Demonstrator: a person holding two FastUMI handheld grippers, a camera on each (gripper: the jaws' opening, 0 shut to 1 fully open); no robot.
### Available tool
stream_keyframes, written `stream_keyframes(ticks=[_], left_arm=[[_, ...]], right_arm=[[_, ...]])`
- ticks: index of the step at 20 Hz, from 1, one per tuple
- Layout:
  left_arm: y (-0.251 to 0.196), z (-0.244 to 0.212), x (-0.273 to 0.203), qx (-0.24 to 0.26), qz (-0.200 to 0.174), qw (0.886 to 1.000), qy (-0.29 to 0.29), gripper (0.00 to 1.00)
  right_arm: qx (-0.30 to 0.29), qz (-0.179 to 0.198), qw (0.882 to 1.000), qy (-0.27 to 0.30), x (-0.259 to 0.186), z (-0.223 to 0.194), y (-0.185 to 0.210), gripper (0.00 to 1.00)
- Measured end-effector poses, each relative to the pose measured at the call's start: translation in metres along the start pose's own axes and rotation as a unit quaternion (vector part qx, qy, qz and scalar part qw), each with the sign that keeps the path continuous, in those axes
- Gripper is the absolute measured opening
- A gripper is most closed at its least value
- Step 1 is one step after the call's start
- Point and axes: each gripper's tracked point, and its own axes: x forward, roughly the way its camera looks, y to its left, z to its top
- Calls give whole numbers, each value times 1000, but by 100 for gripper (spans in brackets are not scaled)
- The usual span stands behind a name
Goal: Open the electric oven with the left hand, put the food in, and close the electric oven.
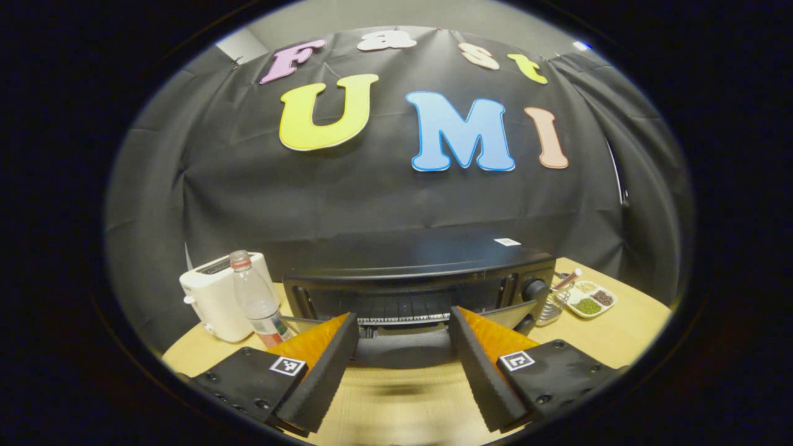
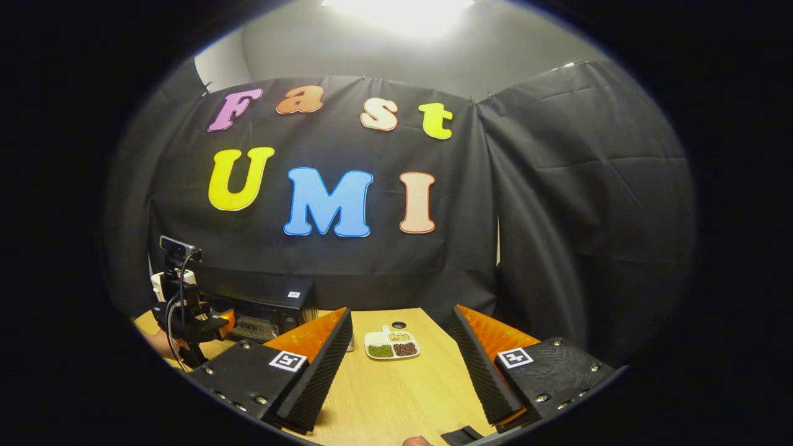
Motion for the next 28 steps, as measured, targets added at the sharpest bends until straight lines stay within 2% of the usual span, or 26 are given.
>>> stream_keyframes(ticks=[5, 10, 15, 22, 23, 28], left_arm=[[-3, -26, -24, -1, -4, 1000, 22, 98], [-6, -57, -40, 9, -7, 999, 52, 100], [-9, -90, -47, 11, -7, 996, 88, 98], [-11, -125, -47, 15, -5, 992, 126, 100], [-13, -127, -48, 13, -6, 991, 130, 98], [-18, -121, -62, 22, -16, 992, 122, 100]], right_arm=[[-3, 14, 1000, 8, -1, -7, 6, 96], [-9, 25, 1000, 15, -3, -14, 9, 96], [-12, 32, 999, 28, -6, -22, 10, 96], [-18, 39, 998, 49, -11, -34, 9, 96], [-19, 40, 998, 50, -11, -34, 10, 96], [-5, 64, 996, 67, -8, -47, 22, 96]])
